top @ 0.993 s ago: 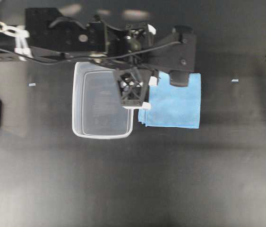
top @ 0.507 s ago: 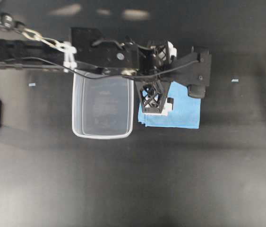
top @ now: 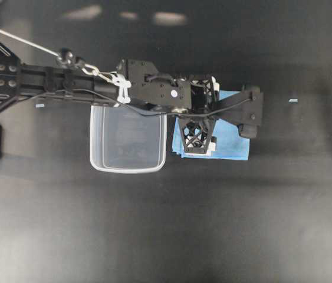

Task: Place the blue towel into the container with the left arm.
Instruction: 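Move the left gripper over the blue towel and lower it open, then close the left gripper on the towel's near edge and lift, then carry the lifted towel left over the clear container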

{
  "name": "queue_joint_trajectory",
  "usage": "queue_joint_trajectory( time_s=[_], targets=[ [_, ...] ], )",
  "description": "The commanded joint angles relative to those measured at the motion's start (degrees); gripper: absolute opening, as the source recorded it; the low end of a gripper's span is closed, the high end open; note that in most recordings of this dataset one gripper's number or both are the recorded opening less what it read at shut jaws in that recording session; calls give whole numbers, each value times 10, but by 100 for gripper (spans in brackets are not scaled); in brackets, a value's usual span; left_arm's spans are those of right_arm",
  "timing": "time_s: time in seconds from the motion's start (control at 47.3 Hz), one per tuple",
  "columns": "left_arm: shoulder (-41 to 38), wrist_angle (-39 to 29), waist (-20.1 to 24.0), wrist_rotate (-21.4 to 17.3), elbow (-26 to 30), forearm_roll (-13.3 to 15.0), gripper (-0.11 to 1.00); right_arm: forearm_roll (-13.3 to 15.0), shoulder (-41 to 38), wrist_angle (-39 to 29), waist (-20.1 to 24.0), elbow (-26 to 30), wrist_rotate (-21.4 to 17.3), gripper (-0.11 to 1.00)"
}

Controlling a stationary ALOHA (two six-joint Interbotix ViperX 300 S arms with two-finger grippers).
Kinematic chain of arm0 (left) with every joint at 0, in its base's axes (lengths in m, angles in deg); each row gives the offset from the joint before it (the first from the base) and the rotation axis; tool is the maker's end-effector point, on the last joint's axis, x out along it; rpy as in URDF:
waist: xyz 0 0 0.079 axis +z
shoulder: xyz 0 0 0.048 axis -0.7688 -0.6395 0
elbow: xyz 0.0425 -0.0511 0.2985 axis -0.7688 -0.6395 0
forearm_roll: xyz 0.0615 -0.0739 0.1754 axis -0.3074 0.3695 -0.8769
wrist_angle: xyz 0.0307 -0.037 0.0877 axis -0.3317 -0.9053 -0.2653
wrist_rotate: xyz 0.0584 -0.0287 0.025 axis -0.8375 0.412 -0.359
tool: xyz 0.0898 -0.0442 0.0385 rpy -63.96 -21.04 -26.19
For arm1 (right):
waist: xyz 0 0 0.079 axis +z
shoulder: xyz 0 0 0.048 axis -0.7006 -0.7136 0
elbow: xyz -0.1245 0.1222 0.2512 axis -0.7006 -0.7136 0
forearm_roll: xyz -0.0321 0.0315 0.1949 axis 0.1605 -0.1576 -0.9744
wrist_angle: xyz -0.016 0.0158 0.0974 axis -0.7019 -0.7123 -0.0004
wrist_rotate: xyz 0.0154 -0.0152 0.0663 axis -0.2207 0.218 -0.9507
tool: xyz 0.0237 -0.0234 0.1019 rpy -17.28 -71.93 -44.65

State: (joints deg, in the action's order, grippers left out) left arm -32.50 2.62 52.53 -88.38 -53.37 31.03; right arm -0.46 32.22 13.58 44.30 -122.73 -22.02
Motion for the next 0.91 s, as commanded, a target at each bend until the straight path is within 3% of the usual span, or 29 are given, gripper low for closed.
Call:
queue_joint_trajectory(
  time_s=[0.0, 0.169, 0.465, 0.655, 0.887],
  targets=[
    [1, 4, 0, 0, 6, -2, 90, -2, -4, 2, -1, 10, 0, 76],
    [-1, 4, 6, 4, 3, -2, 80, -2, -4, 3, -3, 8, -1, 76],
    [7, -9, 0, 4, 20, -2, 6, -2, 0, 3, -5, 11, -3, 76],
    [41, -58, -2, 4, 54, -2, 5, -2, 1, -3, -5, 11, -3, 76],
    [160, -172, 0, 18, 80, -2, 5, -2, 3, -5, -5, 11, -13, 76]
  ],
)
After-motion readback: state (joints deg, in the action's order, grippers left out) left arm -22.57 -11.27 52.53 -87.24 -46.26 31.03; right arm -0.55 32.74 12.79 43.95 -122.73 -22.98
